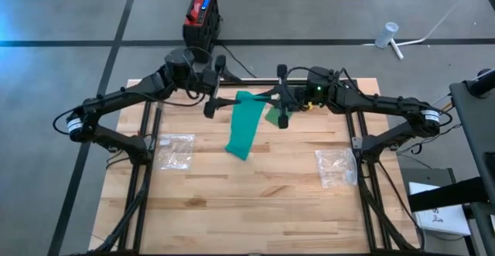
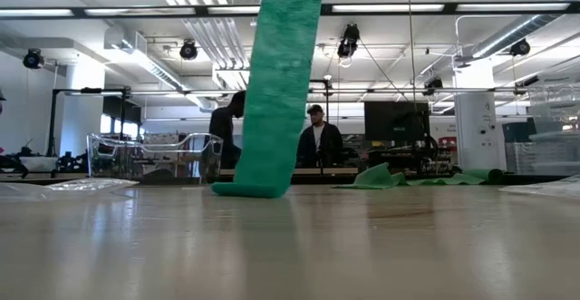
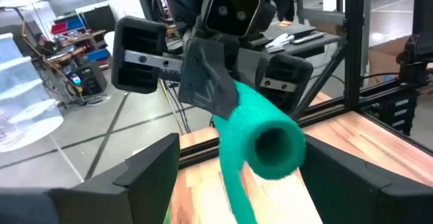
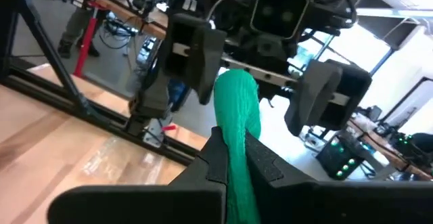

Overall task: Roll bandage
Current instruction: Roll the blue bandage

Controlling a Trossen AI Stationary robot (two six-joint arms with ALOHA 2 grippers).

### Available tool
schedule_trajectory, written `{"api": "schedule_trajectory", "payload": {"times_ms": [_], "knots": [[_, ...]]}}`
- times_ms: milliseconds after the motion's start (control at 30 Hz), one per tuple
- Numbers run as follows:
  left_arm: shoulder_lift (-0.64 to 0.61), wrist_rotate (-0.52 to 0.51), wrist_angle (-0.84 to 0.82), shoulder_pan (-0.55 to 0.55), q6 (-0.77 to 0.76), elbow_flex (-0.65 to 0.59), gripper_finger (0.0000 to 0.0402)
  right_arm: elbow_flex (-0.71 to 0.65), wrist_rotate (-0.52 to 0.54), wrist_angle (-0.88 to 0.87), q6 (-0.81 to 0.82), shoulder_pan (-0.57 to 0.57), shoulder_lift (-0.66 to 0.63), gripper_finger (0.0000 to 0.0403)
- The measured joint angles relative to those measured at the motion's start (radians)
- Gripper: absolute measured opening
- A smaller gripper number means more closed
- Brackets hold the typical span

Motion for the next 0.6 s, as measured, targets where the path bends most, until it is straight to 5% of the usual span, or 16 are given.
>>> {"api": "schedule_trajectory", "payload": {"times_ms": [333, 600], "knots": [[0.005, -0.057, 0.035, 0.0, 0.046, 0.0, 0.0259, 0.19, 0.003, -0.219, -0.034, -0.018, 0.092, 0.0003], [0.008, -0.083, 0.033, 0.0, 0.087, 0.0, 0.0215, 0.26, 0.003, -0.236, 0.013, -0.019, 0.146, 0.0003]]}}
